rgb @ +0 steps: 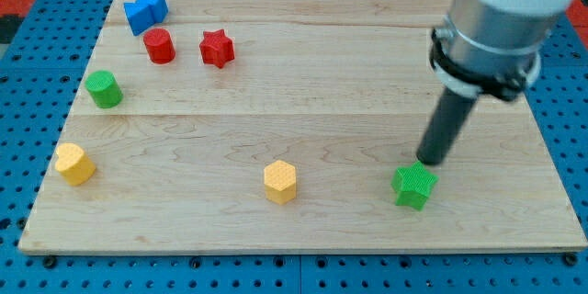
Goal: Slide the green blocks towards the bottom right side of the board
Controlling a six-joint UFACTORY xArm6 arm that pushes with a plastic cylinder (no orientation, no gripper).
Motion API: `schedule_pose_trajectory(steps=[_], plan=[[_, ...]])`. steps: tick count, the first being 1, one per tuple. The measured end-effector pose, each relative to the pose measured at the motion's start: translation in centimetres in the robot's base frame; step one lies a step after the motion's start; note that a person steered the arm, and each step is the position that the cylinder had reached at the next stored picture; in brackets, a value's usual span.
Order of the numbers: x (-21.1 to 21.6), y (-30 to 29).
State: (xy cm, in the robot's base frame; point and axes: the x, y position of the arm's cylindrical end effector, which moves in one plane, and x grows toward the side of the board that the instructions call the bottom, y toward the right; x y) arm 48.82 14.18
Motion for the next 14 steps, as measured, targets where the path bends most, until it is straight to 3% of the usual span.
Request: schedule_pose_trajectory(steps=[1, 3, 4, 5, 6, 7, 8, 9, 10, 11, 12, 13, 14], plan=[[-4.3, -6.2], [6.6, -5.9], [8.9, -0.2], [8.9, -0.4], [4.5, -7.0], [-3.8, -13.3], [-5.3, -24.1], [-1.1, -30.5], [-1.9, -40.2], [-4.3, -44.5], [-4.9, -44.6], [-8.8, -43.0], [-9.3, -39.7]])
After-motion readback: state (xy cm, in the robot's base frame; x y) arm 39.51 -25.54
